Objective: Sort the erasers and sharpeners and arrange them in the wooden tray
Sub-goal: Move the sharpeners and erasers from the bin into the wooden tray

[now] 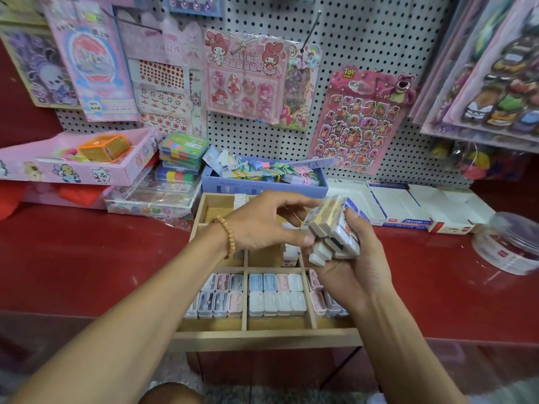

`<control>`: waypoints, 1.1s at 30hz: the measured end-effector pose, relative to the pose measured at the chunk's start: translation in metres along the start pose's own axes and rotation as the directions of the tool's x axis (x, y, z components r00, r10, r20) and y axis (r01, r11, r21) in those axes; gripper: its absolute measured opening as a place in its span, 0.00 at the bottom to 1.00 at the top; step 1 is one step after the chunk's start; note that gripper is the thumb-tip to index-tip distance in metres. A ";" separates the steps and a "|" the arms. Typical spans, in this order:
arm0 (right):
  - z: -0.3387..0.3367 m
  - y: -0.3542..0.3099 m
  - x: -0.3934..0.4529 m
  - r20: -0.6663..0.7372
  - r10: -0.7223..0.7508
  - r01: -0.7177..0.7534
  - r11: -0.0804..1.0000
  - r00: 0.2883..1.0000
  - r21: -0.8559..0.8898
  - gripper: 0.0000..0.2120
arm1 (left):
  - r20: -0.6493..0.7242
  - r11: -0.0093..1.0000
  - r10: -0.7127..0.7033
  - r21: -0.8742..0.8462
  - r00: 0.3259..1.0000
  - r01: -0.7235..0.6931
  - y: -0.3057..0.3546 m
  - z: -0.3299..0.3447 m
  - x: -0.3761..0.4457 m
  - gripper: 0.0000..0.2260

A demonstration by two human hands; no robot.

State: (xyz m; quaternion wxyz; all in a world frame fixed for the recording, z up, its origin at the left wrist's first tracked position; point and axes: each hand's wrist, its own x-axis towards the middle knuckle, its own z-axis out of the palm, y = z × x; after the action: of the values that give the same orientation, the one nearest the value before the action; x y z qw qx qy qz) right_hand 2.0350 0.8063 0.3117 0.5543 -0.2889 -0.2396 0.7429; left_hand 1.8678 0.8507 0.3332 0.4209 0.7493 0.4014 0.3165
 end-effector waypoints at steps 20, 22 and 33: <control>-0.003 -0.005 -0.021 -0.161 -0.064 0.064 0.998 0.985 0.000 0.14 | -0.475 0.917 -0.243 0.171 0.846 0.360 -0.041 -0.029 -0.060 0.15; -0.003 -0.004 -0.023 -0.163 -0.057 0.058 0.998 0.985 0.000 0.15 | -0.474 0.889 -0.246 0.237 0.845 0.392 -0.045 -0.029 -0.063 0.13; -0.004 -0.002 -0.022 -0.144 -0.046 0.039 0.998 0.989 -0.057 0.14 | -0.433 0.765 -0.156 0.516 0.888 0.386 -0.061 -0.003 -0.049 0.12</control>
State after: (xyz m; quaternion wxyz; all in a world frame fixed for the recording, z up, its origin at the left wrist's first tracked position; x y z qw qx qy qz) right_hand 2.0442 0.7857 0.3136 0.5779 -0.3520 -0.2248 0.7012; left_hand 1.8215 0.8293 0.2736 0.1273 0.7025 0.6561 0.2445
